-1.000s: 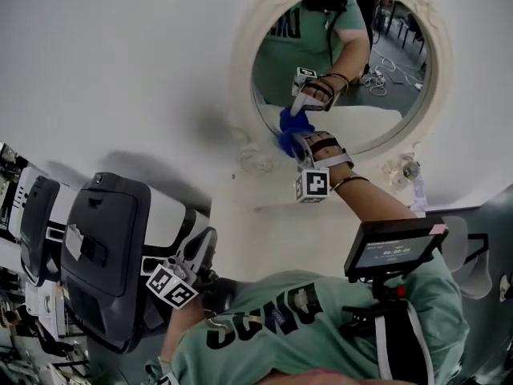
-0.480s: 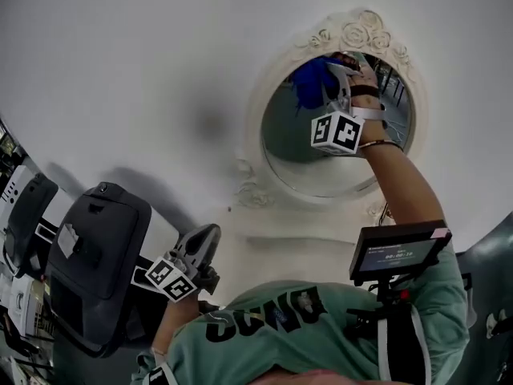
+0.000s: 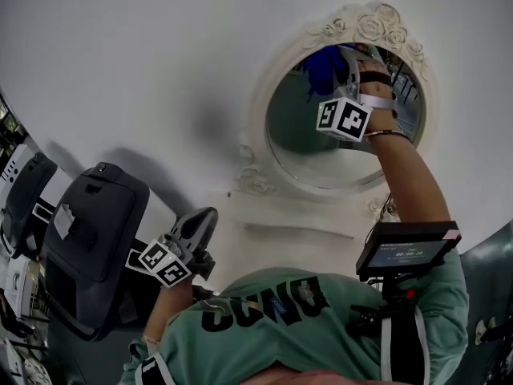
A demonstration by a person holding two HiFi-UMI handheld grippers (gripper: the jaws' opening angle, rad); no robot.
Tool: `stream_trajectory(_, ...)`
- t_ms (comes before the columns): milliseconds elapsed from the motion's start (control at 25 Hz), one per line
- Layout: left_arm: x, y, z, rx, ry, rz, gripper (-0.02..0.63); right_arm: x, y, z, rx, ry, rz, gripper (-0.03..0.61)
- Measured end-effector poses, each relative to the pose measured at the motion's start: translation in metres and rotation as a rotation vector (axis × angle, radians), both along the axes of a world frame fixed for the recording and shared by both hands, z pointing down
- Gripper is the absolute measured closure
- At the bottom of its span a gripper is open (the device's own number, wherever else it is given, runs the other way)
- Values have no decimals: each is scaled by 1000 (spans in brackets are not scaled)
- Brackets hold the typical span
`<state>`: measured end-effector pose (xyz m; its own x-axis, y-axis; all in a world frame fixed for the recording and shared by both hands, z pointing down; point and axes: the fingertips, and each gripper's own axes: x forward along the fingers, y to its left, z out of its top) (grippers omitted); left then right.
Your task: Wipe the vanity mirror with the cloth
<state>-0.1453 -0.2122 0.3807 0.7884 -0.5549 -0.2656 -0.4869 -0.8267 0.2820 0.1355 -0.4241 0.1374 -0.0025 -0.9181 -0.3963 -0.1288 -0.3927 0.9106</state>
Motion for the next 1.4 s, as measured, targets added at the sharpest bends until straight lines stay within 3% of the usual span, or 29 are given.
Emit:
stream_trajectory(120, 9, 1, 2, -16, -7, 22, 603, -2, 0, 19, 3, 31, 3, 531)
stream_trajectory(240, 15, 3, 13, -55, -25, 34, 603, -6, -1, 73, -48, 45, -15, 531)
stream_trajectory(560, 9, 8, 57, -199, -80, 12, 603, -29, -4, 328, -353, 99, -85, 531)
stream_trajectory(800, 1, 12, 86, -281, -119, -2, 603, -38, -7, 469, -557, 100, -86, 531)
stream_trajectory(1040, -14, 20, 98, -302, -125, -22, 603, -35, -9, 482, -618, 44, -78, 531)
stream_trajectory(1240, -15, 25, 81, -256, -103, -17, 603, -37, -2, 479, -745, -1, -98, 531)
stream_trajectory(1400, -18, 29, 62, -199, -91, -18, 603, -40, 15, 402, -653, -38, -147, 531)
